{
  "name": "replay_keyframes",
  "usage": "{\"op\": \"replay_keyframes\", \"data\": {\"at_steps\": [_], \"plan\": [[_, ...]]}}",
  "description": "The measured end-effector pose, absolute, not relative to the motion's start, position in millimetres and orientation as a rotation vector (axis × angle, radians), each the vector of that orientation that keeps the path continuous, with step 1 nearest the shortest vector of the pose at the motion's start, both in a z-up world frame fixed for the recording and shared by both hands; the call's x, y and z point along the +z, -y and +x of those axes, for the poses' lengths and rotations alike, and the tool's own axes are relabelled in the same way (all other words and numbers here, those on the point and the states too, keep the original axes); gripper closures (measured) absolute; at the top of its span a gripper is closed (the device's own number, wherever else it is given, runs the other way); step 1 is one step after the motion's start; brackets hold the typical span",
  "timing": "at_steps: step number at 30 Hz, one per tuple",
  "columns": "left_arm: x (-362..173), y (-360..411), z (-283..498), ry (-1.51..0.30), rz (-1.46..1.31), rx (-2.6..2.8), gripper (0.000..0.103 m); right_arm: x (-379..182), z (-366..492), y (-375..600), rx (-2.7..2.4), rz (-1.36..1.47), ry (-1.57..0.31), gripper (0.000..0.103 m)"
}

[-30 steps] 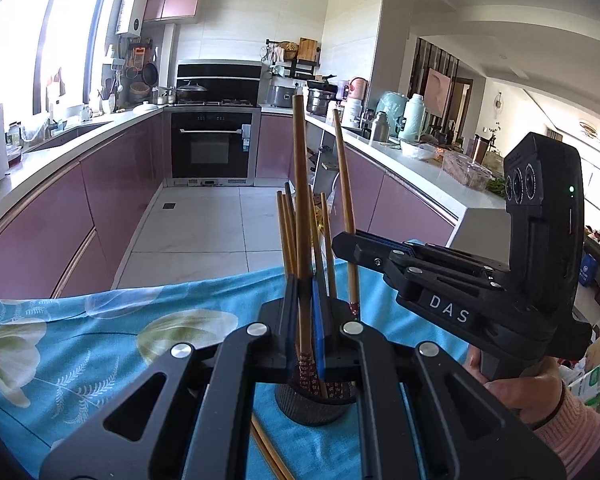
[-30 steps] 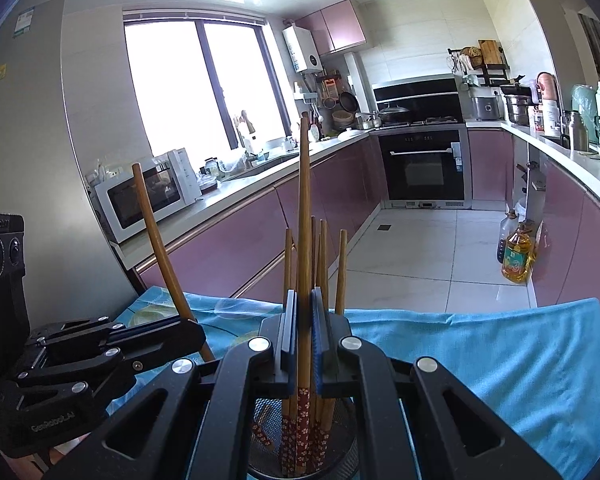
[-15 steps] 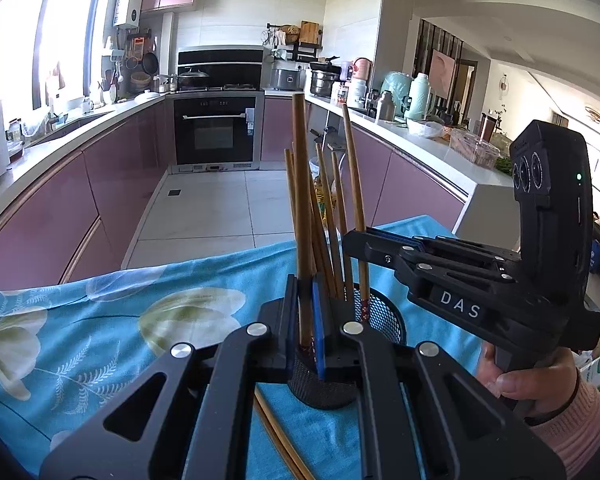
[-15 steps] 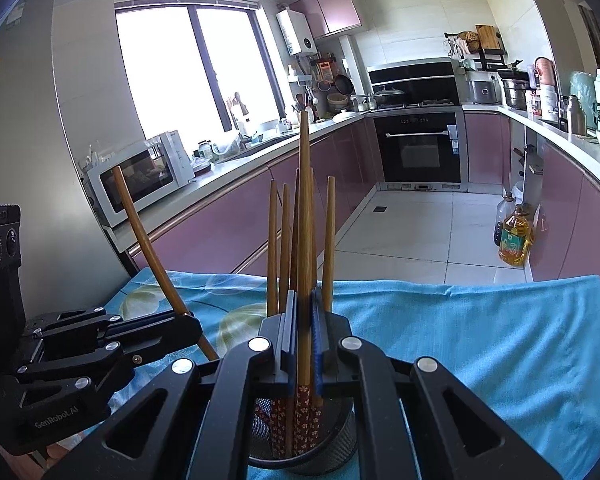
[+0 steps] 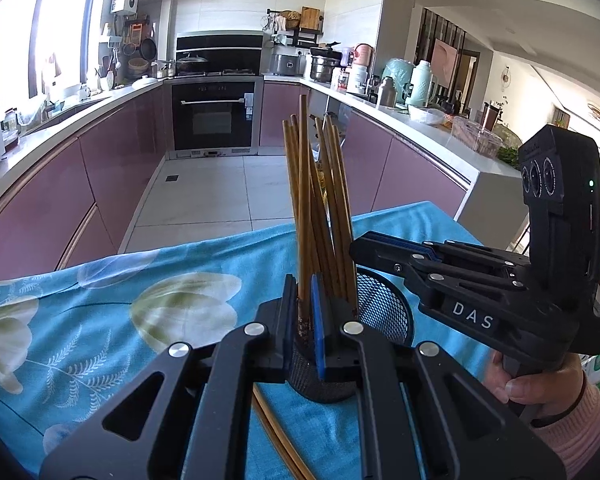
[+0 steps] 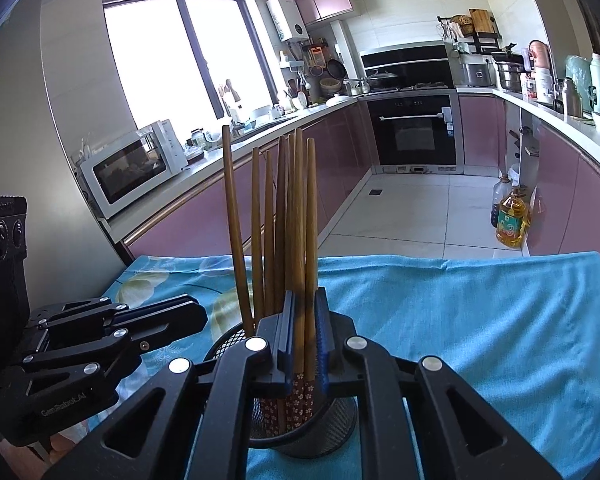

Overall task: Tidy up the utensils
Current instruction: 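Open both tools and pull them back from the mesh cup, then move both open tools down to the last two chopsticks on the cloth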

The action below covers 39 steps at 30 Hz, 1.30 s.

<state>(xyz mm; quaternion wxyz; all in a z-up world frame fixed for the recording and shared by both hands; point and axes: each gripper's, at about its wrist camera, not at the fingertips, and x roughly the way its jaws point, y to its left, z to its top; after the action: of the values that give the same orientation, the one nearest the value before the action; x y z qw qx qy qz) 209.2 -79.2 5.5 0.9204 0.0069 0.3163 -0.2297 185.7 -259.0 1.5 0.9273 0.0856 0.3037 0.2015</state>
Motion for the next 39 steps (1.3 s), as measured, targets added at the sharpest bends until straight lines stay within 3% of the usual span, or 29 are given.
{"op": "replay_keyframes", "data": {"at_steps": [4,12,21,28,32,39], "plan": [[5,76,206,-0.647,0.001,-0.469,0.094,4,178,259,0.417,0.173,-0.614,0.085],[5,66,185,-0.624,-0.018,-0.438,0.081,13,160,256,0.439,0.162,-0.582,0.074],[6,52,153,-0.593,-0.009,-0.365,0.049,23,127,250,0.479,0.109,-0.555,0.052],[-5,31,133,-0.606,-0.010,-0.299,0.021,4,109,233,0.528,0.068,-0.616,0.042],[-14,16,124,-0.617,-0.027,-0.261,0.014,-18,104,223,0.550,0.055,-0.686,0.040],[-30,-4,111,-0.651,-0.035,-0.213,0.015,-48,94,195,0.580,-0.016,-0.783,0.040]]}}
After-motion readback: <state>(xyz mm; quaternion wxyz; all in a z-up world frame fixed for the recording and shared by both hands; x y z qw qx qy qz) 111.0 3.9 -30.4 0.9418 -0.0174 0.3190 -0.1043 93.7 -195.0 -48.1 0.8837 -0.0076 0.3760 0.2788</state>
